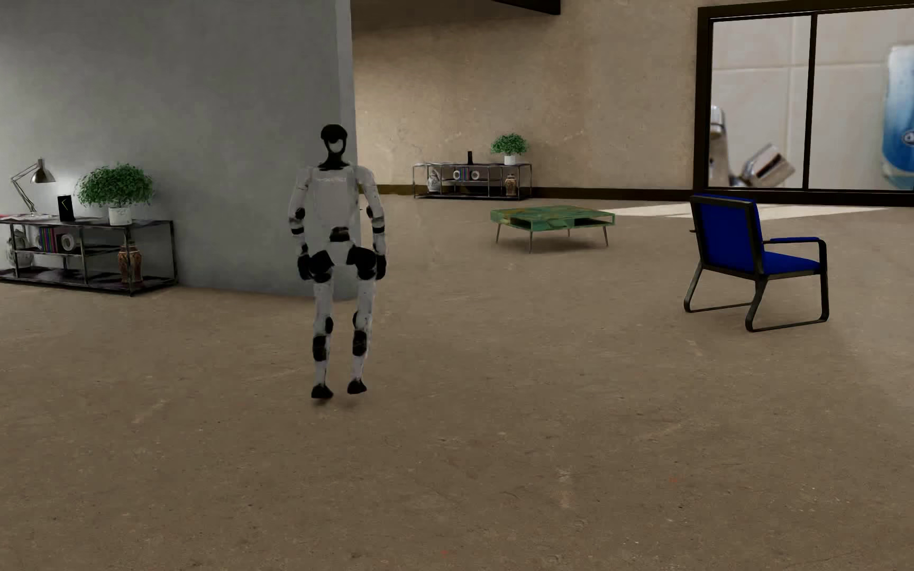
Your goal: Walk around the corner
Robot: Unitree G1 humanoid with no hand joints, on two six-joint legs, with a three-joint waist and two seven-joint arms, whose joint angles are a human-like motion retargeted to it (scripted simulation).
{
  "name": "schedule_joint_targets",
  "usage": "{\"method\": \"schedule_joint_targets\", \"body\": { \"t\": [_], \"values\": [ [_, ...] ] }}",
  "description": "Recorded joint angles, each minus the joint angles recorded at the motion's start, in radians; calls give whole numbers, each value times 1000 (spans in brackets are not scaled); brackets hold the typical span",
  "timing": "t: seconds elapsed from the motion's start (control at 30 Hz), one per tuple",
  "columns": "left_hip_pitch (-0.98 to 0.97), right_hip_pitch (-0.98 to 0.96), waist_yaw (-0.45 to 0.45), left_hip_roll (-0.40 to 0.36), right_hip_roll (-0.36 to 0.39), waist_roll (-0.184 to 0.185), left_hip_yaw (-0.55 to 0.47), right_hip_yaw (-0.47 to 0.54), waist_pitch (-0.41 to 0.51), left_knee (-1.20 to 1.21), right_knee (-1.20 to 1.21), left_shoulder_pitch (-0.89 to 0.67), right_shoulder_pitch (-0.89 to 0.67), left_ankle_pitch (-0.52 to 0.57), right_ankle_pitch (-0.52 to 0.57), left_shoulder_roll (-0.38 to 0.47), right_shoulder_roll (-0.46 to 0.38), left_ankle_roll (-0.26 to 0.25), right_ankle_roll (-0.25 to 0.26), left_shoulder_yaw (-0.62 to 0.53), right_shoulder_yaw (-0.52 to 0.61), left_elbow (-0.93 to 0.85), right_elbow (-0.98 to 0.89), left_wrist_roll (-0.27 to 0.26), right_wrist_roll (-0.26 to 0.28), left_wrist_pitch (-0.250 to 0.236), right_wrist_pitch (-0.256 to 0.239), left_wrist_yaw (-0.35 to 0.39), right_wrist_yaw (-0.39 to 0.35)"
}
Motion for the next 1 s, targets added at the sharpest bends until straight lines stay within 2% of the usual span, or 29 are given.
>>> {"method": "schedule_joint_targets", "body": {
  "t": [0.03,0.07,0.1,0.13,0.23,0.3,0.33,0.37,0.4,0.43,0.5,0.6,0.63,0.67,0.7,0.73,0.77,0.8,0.83,0.87,0.9,0.93,1.0],
  "values": [
    [1,-14,-2,-4,2,-6,0,0,-1,-1,10,0,-5,-6,34,1,2,0,0,13,4,5,3,0,0,0,0,0,0],
    [-7,-18,-7,-2,3,-10,0,0,-1,-29,19,4,-3,34,46,4,2,0,0,10,7,7,-3,0,0,0,0,0,0],
    [-2,-8,-7,-11,3,-13,0,0,5,244,23,9,4,-95,53,6,-4,0,0,-1,13,3,-21,0,0,0,0,0,0],
    [-19,-20,20,-20,8,-18,0,0,-3,255,35,16,4,-227,57,9,-4,0,0,6,19,10,-24,0,0,0,0,0,0],
    [-191,40,53,7,39,5,0,0,57,559,60,32,-1,-267,31,8,-31,0,0,46,6,-16,-93,0,0,0,0,0,0],
    [-322,94,113,16,36,11,0,0,85,754,51,48,-11,-273,-39,4,-40,0,0,67,-24,-41,-155,0,0,0,0,0,0],
    [-388,122,135,4,20,-4,0,0,92,764,32,54,-39,-262,-82,8,-36,0,0,48,-11,-35,-156,0,0,0,0,0,0],
    [-428,141,201,6,-10,-29,0,0,84,726,19,73,-50,-257,-112,19,-7,0,0,65,-46,-35,-145,0,0,0,0,0,0],
    [-491,181,213,20,-9,-22,0,0,84,688,-6,88,-43,-223,-155,16,-31,0,0,65,-62,-27,-211,0,0,0,0,0,0],
    [-530,232,222,25,-18,-31,0,0,92,631,-29,92,-77,-173,-213,27,-30,0,0,35,-24,-6,-205,0,0,0,0,0,0],
    [-605,303,241,47,-26,-29,0,0,109,520,-37,97,-100,-91,-296,20,-40,0,0,37,-20,33,-227,0,0,0,0,0,0],
    [-674,401,281,61,-42,-28,0,0,105,432,-45,94,-141,-98,-319,21,-39,0,0,-12,22,77,-220,0,0,0,0,0,0],
    [-688,430,296,62,-56,-28,0,0,99,476,-41,110,-133,-115,-297,16,-38,0,0,12,-18,86,-175,0,0,0,0,0,0],
    [-691,443,320,62,-75,-37,0,0,92,539,-20,113,-121,-118,-238,19,-28,0,0,26,-7,100,-157,0,0,0,0,0,0],
    [-706,425,334,57,-80,-50,0,0,82,598,35,108,-96,-130,-139,20,-24,0,0,23,24,110,-131,0,0,0,0,0,0],
    [-676,411,329,28,-112,-71,0,0,84,655,129,103,-86,-162,11,20,-15,0,0,5,43,132,-78,0,0,0,0,0,0],
    [-636,354,309,11,-116,-63,0,0,82,683,278,95,-63,-204,188,19,-11,0,0,-1,58,140,-40,0,0,0,0,0,0],
    [-579,255,277,-10,-116,-48,0,0,82,675,482,87,-51,-238,311,9,-10,0,0,7,65,130,9,0,0,0,0,0,0],
    [-510,146,254,-27,-121,-47,0,0,99,668,703,81,-32,-271,336,13,-21,0,0,8,81,96,5,0,0,0,0,0,0],
    [-430,43,200,-51,-120,-33,0,0,110,635,853,69,-8,-297,304,7,-21,0,0,13,61,64,13,0,0,0,0,0,0],
    [-345,-66,139,-49,-104,-16,0,0,108,590,913,59,21,-310,285,7,-15,0,0,10,32,30,10,0,0,0,0,0,0],
    [-257,-171,97,-49,-91,6,0,0,120,521,872,36,28,-309,277,10,-22,0,0,23,53,-6,15,0,0,0,0,0,0],
    [-69,-320,-6,-42,-69,27,0,0,125,389,573,36,55,-296,392,19,-29,0,0,71,51,-88,22,0,0,0,0,0,0]
  ]
}}
